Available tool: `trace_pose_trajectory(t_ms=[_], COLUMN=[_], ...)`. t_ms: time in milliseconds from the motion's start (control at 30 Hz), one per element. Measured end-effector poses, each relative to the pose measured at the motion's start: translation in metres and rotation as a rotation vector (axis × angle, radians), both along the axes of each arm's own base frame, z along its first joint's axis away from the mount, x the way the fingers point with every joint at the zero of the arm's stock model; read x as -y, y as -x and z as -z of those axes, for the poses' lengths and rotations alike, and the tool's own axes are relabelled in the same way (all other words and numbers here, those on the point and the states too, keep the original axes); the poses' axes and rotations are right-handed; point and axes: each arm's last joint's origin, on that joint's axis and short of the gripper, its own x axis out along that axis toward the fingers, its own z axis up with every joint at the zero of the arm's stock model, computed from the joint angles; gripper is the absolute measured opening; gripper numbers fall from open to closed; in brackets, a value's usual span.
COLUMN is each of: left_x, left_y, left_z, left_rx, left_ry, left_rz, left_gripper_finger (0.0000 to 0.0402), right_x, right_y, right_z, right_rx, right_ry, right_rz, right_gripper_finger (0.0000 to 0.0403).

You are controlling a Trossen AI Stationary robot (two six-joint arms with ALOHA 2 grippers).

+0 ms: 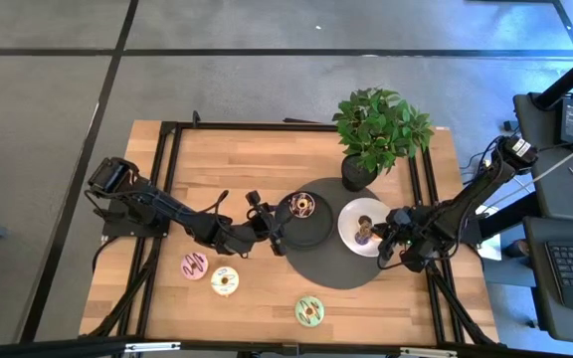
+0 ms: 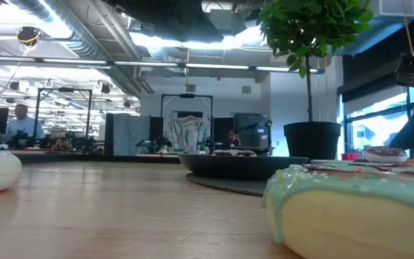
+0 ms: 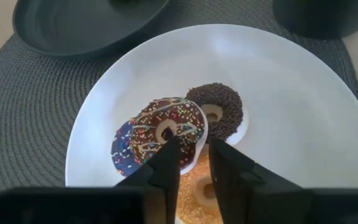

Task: Pick & Place donuts
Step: Put the small brown donut on the white plate, then put the large white donut on the black plate

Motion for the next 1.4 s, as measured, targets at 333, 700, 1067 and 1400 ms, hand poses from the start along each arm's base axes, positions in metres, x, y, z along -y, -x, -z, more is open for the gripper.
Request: trace_pose_trajectory(t_ms=[333,700,1067,1400], left_x=[-0.001,0.003,0.031,0.043], left_y=[0.006,0.046,0.081,0.095], left_z=[0.001,0.013,0.030,0.034], left_rx=[-0.052,-0.439,-0.802,-0.897], left_ry=[0.017,0.753,0.801,0.735], left_rz=[-0.003,0.329,0.372,0.418], left_gripper_finger=[0.0139,0.0139,0.0139,0.0139], right_x=[0.002,-0.004,-0.004,-0.005], right_y=[0.000,-0.008,-0.009,-0.009], right_z=[-0.005,-0.037,-0.038,-0.038], right_rx=[0.003,0.067,0.093,0.098], right_ry=[0.062,0.117,0.135,0.129], right_rz=[0.017,0.044,0.054,0.055], right_gripper_finger=[0.0132,0.0135,0.0135,0.0136])
